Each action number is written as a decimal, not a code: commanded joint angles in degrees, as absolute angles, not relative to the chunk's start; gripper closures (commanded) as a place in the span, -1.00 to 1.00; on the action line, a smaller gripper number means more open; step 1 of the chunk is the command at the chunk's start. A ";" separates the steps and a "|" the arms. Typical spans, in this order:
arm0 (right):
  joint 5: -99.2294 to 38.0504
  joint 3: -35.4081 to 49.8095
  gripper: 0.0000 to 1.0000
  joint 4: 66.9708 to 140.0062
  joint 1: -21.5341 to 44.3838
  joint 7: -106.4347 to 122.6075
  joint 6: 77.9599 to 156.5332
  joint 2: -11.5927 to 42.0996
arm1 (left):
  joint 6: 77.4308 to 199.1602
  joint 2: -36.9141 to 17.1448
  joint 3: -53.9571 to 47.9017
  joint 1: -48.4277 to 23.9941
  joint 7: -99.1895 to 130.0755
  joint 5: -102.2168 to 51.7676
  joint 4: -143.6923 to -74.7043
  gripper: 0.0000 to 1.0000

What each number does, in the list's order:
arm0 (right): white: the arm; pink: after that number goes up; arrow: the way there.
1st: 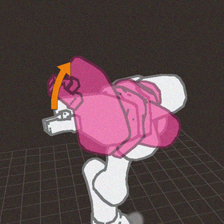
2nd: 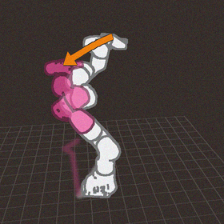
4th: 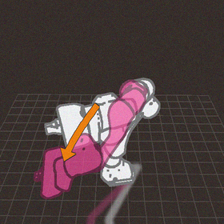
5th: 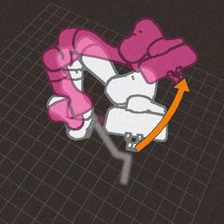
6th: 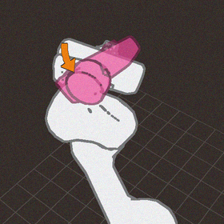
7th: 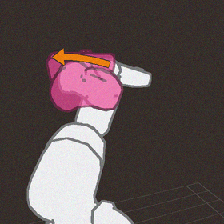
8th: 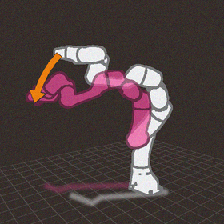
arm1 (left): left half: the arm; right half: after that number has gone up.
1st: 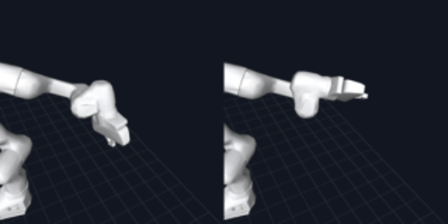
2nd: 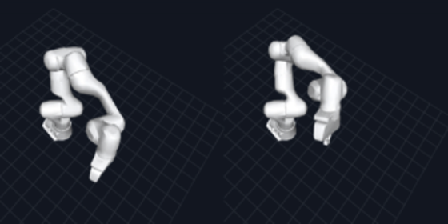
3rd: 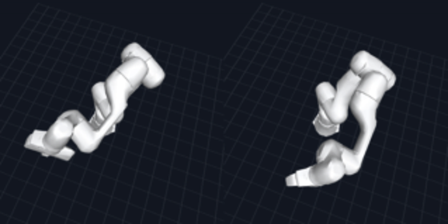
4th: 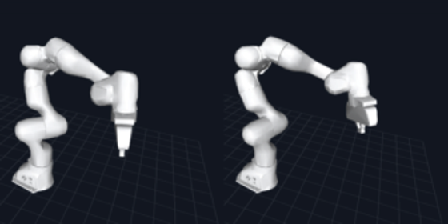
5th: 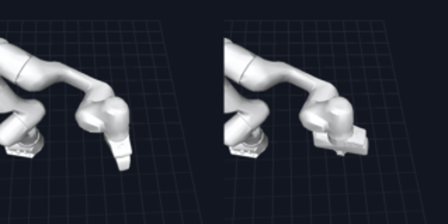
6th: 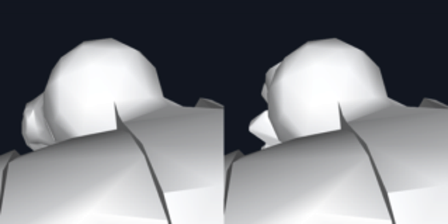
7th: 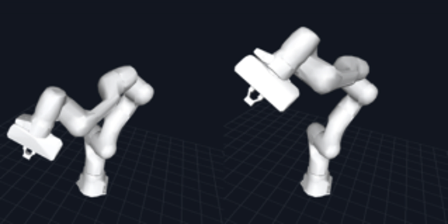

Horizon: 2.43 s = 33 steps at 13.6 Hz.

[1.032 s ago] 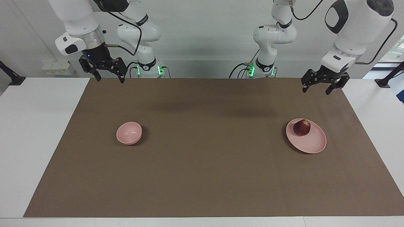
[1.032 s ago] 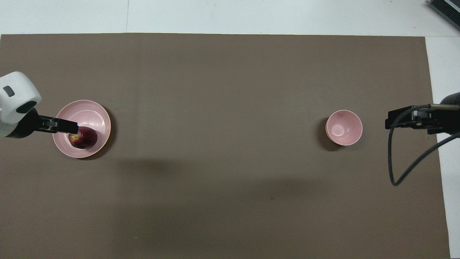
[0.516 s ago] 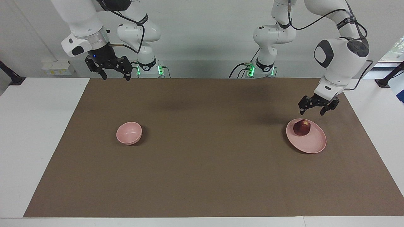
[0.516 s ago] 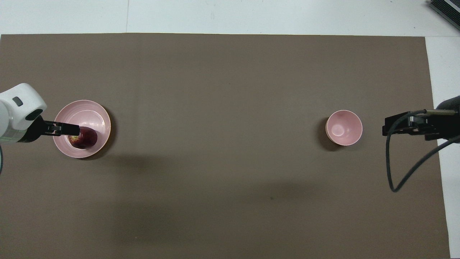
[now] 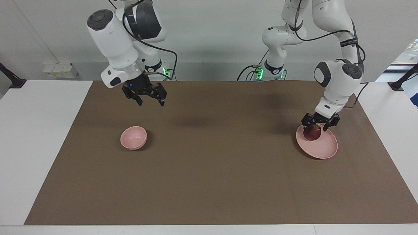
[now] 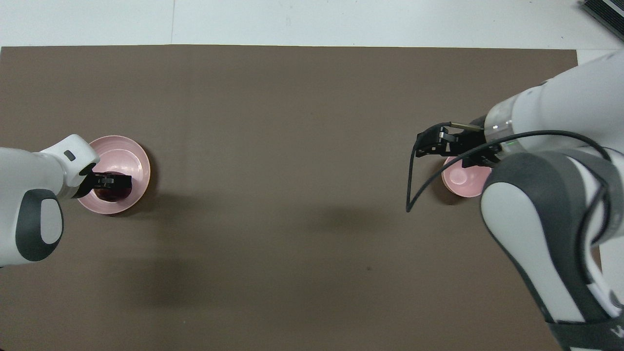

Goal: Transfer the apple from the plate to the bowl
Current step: 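Lower the left gripper onto the red apple on the pink plate, then lift the apple with the left gripper while the right gripper reaches toward it, then carry the apple toward the right gripper and close the right gripper on it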

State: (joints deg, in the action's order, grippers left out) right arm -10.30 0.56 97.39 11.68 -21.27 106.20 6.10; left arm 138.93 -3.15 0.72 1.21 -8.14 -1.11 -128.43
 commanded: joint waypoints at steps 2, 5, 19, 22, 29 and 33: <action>-14.66 0.70 -1.00 97.21 13.79 -26.00 113.36 11.07 | 142.38 -2.99 0.44 1.76 -8.53 -1.49 -130.78 -0.97; -20.11 0.70 -1.00 97.29 16.33 -32.85 116.45 13.79 | 141.60 -2.90 0.53 1.85 -8.96 -1.49 -130.69 -0.06; -54.98 0.70 -1.00 96.50 23.64 -60.08 134.53 18.45 | 130.25 1.50 -0.53 -2.53 -16.43 -22.37 -120.76 1.00; -63.17 0.70 -1.00 96.50 25.93 -68.18 139.20 19.59 | 131.13 1.14 -0.61 -7.02 -16.44 -37.13 -119.54 1.00; -82.16 0.79 -1.00 95.01 25.75 -71.89 140.81 22.59 | 139.45 -0.87 -7.98 -9.67 -15.56 -49.56 -115.76 1.00; -84.38 0.70 -1.00 95.54 26.10 -71.89 138.26 22.41 | 143.96 -5.96 -12.57 -8.96 -7.14 -49.92 -106.91 1.00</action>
